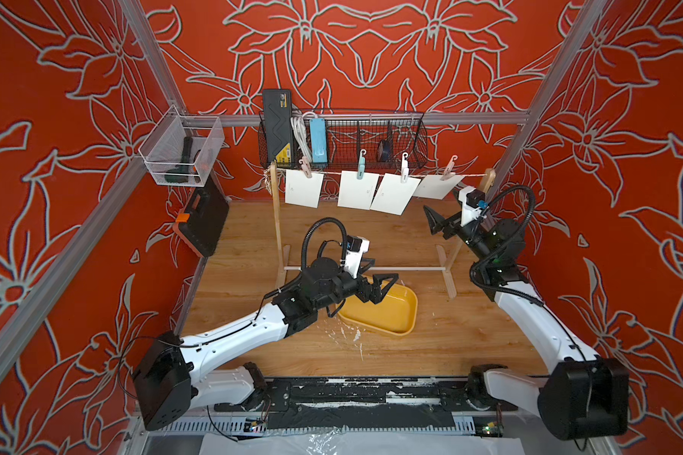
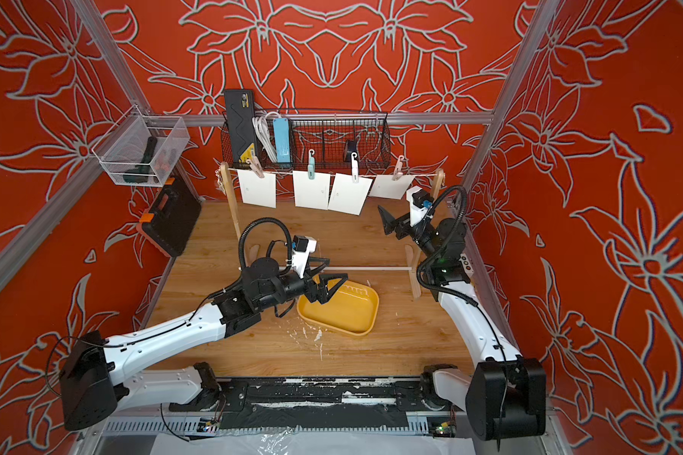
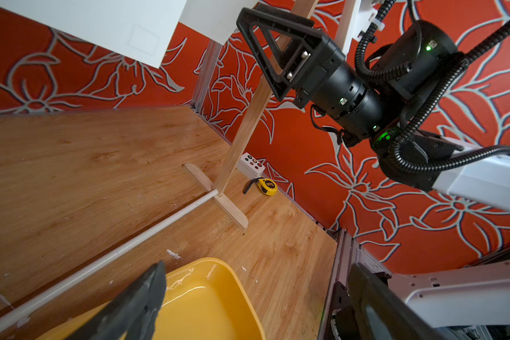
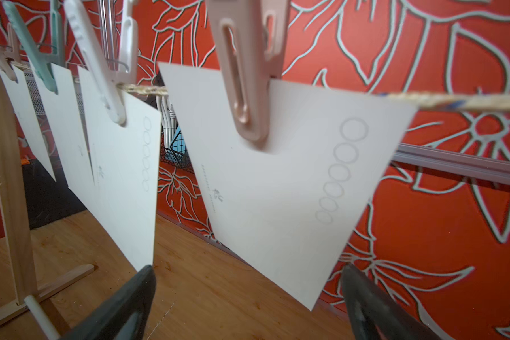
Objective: Remove the postcards from the strings
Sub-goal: Pinch the postcard on the clothesline.
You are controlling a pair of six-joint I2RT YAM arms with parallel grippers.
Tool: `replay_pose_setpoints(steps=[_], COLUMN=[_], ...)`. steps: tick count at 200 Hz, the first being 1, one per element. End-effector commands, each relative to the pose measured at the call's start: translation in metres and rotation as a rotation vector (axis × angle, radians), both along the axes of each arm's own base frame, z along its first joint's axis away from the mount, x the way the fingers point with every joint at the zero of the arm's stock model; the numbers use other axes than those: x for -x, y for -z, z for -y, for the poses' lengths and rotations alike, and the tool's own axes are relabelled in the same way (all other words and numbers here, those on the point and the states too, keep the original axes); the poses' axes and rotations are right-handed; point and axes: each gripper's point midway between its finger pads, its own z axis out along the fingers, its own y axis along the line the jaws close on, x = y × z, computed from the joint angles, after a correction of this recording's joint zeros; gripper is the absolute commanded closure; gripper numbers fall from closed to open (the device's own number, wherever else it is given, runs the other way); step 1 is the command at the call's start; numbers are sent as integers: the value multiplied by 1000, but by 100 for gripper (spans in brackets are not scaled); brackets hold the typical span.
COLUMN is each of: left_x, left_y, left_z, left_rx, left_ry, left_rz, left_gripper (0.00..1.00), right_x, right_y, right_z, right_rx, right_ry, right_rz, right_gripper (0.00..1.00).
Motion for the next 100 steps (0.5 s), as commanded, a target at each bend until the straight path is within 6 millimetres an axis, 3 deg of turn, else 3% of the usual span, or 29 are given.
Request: replay_pose_setpoints(steps=[1,49,100], left_x=[0,-1,-1], left_y=[-6,-5,-7], left_z=[-1,-6,-4], left_rx=[22,23,38], left_ry=[7,0,10], left_rz=[17,18,13], left_gripper=[5,5,5], right_x=[-1,11,51], right_y=[-24,-31,-28], right_z=[-6,-18,-29], right_rx=[2,-6,40], right_ry=[-21,-109,-217], right_rz=[72,70,16], right_gripper=[2,3,5])
